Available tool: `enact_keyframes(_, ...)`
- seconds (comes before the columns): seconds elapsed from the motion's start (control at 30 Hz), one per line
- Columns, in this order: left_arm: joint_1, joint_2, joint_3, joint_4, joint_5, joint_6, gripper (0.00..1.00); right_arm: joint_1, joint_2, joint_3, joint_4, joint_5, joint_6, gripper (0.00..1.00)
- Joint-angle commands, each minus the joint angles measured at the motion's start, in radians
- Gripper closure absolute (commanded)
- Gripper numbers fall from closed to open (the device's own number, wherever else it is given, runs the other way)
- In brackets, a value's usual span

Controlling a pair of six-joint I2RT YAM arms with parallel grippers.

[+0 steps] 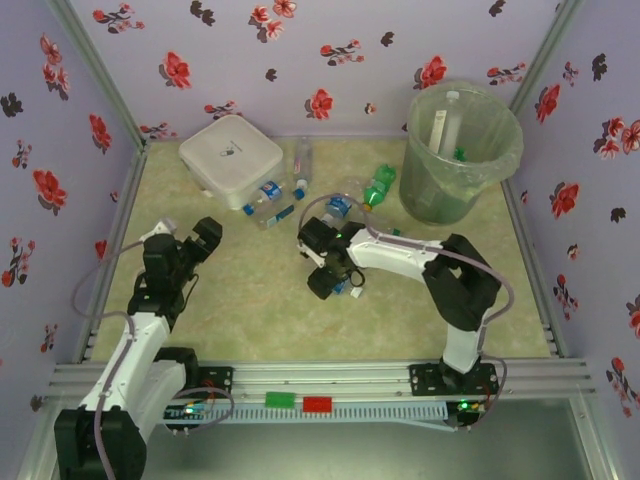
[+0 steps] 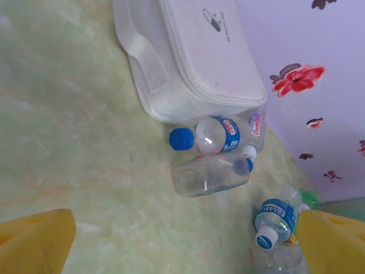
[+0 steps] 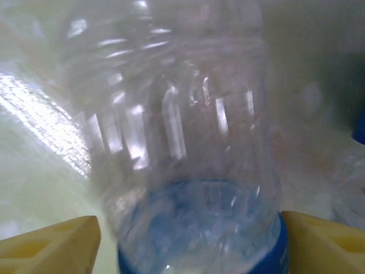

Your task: Put the plastic bottles in the bin

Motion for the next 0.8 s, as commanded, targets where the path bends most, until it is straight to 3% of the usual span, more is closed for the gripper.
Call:
enact_keyframes(0.0, 0.01, -0.011, -0.009, -0.012, 0.014, -0.01, 0.0, 0.015, 0.046, 0.041, -0.042, 0.051, -0.026, 0.28)
enact_keyframes(0.3, 0.012, 0.099, -0.055, 0.24, -0.035, -0.157, 0.0, 0.016, 0.059, 0.044, -0.028, -0.005, -0.033, 0.57)
enact_keyframes(0.6, 0.004, 0.233, -0.019, 0.368, -0.012, -0.207, 0.0, 0.01, -0.034, 0.079, -0.026, -0.069, -0.04, 0.66)
enact_keyframes(0.77, -0.023, 0.265, 0.008, 0.384, 0.011, -0.173, 0.0, -0.058, -0.166, 0.077, 0.046, -0.189, 0.001, 0.65)
